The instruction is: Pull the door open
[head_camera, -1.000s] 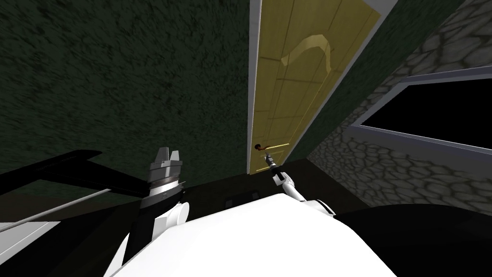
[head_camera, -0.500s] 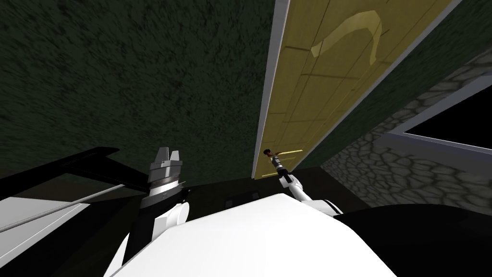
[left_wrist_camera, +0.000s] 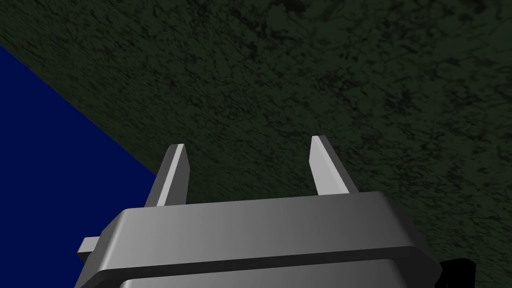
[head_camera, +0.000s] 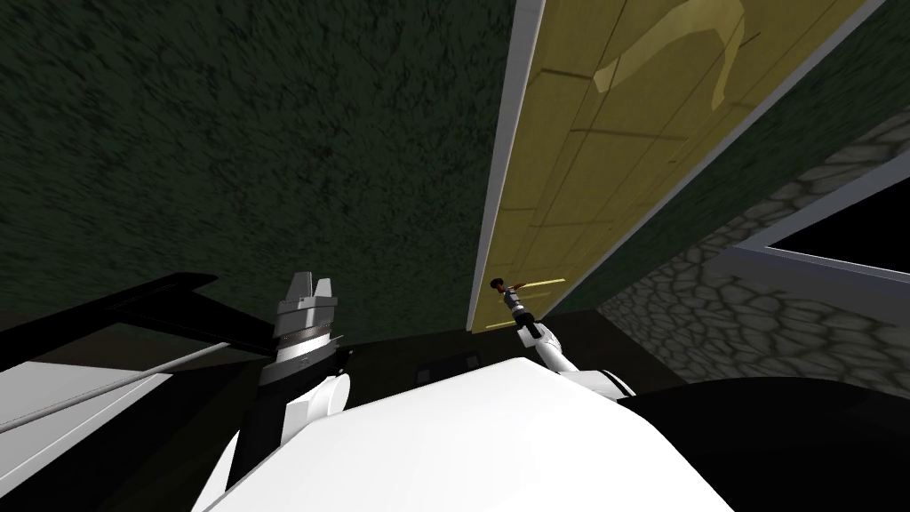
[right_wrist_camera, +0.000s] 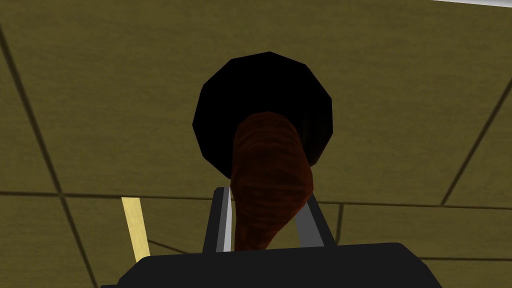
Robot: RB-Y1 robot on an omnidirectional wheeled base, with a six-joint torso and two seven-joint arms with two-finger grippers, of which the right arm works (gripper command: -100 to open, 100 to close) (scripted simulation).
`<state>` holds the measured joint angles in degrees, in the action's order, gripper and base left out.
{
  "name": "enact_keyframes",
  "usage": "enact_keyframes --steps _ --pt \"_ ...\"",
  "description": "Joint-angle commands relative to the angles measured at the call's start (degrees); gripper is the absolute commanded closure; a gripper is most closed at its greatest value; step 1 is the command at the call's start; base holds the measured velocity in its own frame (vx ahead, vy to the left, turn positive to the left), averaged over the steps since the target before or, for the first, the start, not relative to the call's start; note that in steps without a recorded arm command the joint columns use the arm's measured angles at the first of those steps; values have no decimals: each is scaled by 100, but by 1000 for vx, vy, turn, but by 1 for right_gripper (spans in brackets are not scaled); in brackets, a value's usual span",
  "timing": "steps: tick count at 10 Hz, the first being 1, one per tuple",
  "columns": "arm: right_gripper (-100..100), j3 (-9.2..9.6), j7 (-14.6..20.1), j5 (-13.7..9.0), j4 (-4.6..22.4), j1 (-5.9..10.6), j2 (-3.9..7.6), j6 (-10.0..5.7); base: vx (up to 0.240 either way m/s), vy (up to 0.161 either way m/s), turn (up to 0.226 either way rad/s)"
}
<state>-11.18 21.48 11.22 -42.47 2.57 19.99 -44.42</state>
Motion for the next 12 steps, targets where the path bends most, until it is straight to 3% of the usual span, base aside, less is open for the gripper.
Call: enact_keyframes --steps 1,3,4,12 --pt "100 3 -10 5 2 -8 1 -4 -12 -3 2" --pt "100 3 -10 5 2 -8 1 -4 -3 0 -1" --pt "100 45 123 51 12 -101 95 -149 -79 -35 150" --pt "100 224 704 262 43 -525 537 -829 -181 -85 150"
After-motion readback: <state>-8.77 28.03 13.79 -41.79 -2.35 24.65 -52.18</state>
